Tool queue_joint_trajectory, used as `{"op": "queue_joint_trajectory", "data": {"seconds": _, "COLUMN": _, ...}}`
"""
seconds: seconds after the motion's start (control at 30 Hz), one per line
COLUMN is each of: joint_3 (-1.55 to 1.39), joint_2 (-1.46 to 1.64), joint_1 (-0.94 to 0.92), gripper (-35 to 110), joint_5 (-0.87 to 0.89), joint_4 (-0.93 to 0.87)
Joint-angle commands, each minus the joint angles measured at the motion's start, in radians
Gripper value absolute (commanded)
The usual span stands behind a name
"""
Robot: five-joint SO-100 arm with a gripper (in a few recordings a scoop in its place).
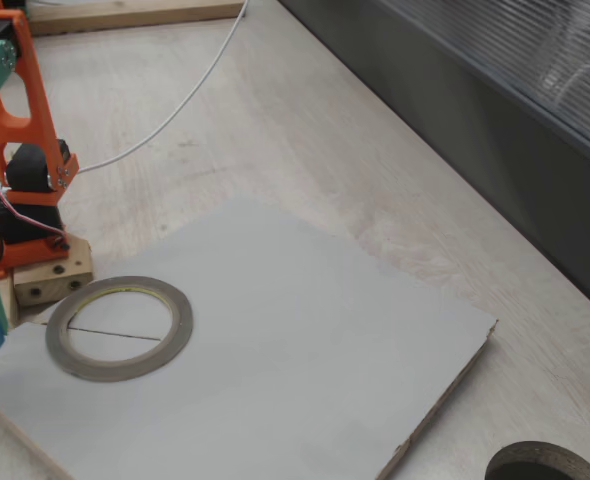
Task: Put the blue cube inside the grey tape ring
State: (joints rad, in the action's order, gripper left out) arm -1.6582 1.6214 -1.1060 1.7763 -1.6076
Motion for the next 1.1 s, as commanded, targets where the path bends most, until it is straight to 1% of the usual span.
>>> {"op": "queue_joint_trajectory", "data": {"seconds": 0.0, "joint_3": 0.011, "joint_2": 0.176, "joint_1": 0.002, "gripper": 2, "joint_5": 0.009, "joint_4": -0.012}}
{"op": "queue_joint_trajectory", "data": {"seconds": 0.17, "joint_3": 0.0, "joint_2": 0.278, "joint_1": 0.002, "gripper": 2, "joint_5": 0.012, "joint_4": -0.012}}
{"op": "queue_joint_trajectory", "data": {"seconds": 0.5, "joint_3": -0.002, "joint_2": 0.285, "joint_1": 0.015, "gripper": 2, "joint_5": 0.014, "joint_4": 0.0}}
{"op": "queue_joint_trajectory", "data": {"seconds": 0.57, "joint_3": -0.002, "joint_2": 0.285, "joint_1": 0.087, "gripper": 2, "joint_5": 0.009, "joint_4": 0.0}}
{"op": "queue_joint_trajectory", "data": {"seconds": 0.83, "joint_3": -0.002, "joint_2": 0.287, "joint_1": 0.56, "gripper": 2, "joint_5": 0.014, "joint_4": 0.0}}
{"op": "queue_joint_trajectory", "data": {"seconds": 0.97, "joint_3": -0.002, "joint_2": 0.285, "joint_1": 0.696, "gripper": 2, "joint_5": 0.014, "joint_4": 0.0}}
{"op": "queue_joint_trajectory", "data": {"seconds": 1.07, "joint_3": -0.002, "joint_2": 0.284, "joint_1": 0.75, "gripper": 2, "joint_5": 0.011, "joint_4": 0.0}}
